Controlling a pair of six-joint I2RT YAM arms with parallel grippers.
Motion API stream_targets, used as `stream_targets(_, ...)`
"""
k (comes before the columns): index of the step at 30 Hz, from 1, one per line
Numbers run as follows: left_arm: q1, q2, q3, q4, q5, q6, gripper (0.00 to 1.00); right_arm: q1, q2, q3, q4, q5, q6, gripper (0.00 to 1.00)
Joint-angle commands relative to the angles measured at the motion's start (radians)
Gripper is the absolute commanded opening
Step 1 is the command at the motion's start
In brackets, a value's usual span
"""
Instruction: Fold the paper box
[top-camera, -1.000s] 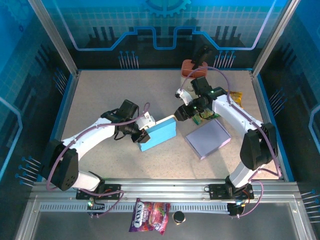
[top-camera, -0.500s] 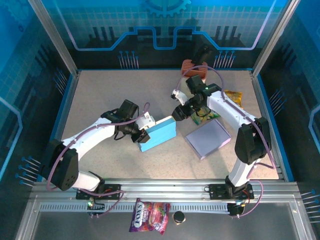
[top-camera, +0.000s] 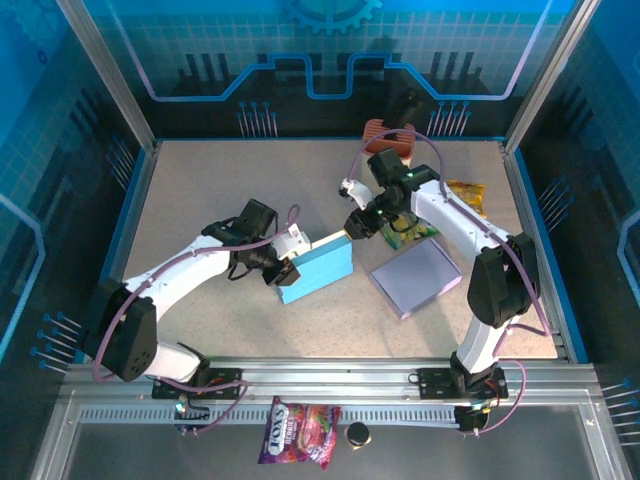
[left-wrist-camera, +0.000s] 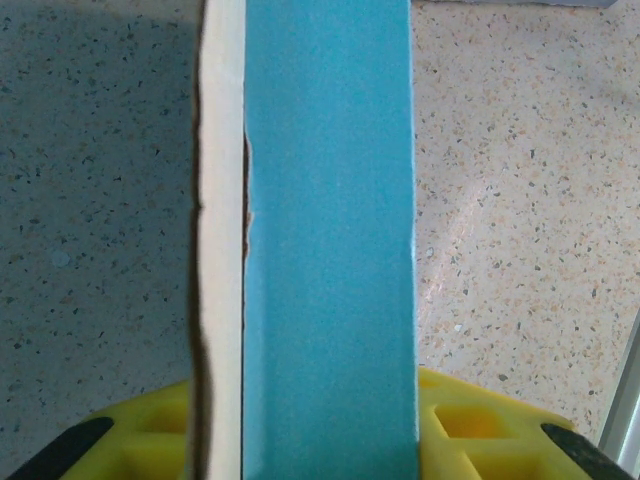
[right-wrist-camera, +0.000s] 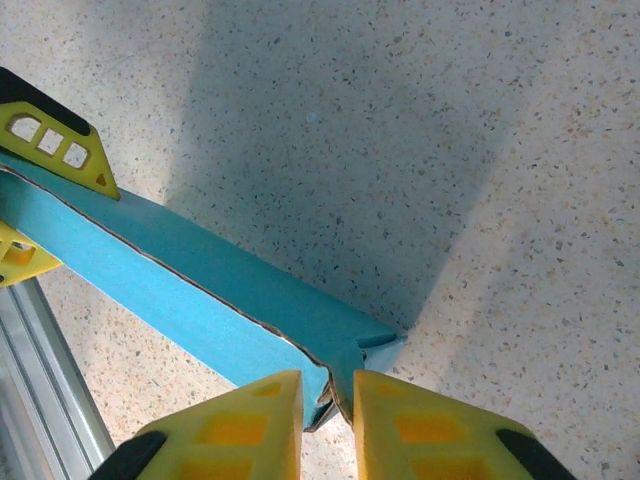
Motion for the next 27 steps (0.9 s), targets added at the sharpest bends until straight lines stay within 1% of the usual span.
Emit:
stream_targets(1, 0.004, 0.002, 0.036, -0.029, 0.034, 0.013, 0.34, 0.02, 0.002, 0.028, -0.033, 0.036, -0.014, 0.19)
stream_targets(6, 0.005, 0.003, 0.037, -0.029, 0.031, 0.009, 0.32, 0.041, 0.001, 0.03, -0.032, 0.103, -0.008, 0.17)
stream_targets(12, 0.005, -0.001, 0.037, -0.027, 0.025, 0.006, 0.32, 0.053, -0.017, 0.03, -0.014, 0.147, 0.001, 0.07)
stream_targets(15, 0.001, 0.001, 0.04, -0.023, 0.011, 0.002, 0.31, 0.063, -0.026, 0.033, -0.014, 0.176, 0.01, 0.01)
stream_targets(18, -0.005, -0.001, 0.041, -0.009, -0.037, -0.02, 0.28, 0.07, -0.03, 0.041, -0.03, 0.201, 0.04, 0.0)
stream_targets(23, -0.018, -0.014, 0.03, 0.018, -0.125, -0.039, 0.28, 0.089, -0.043, 0.04, -0.058, 0.224, 0.114, 0.0)
stream_targets(27, -0.024, -0.014, 0.027, 0.024, -0.144, -0.043, 0.28, 0.102, -0.058, 0.029, -0.066, 0.214, 0.188, 0.0)
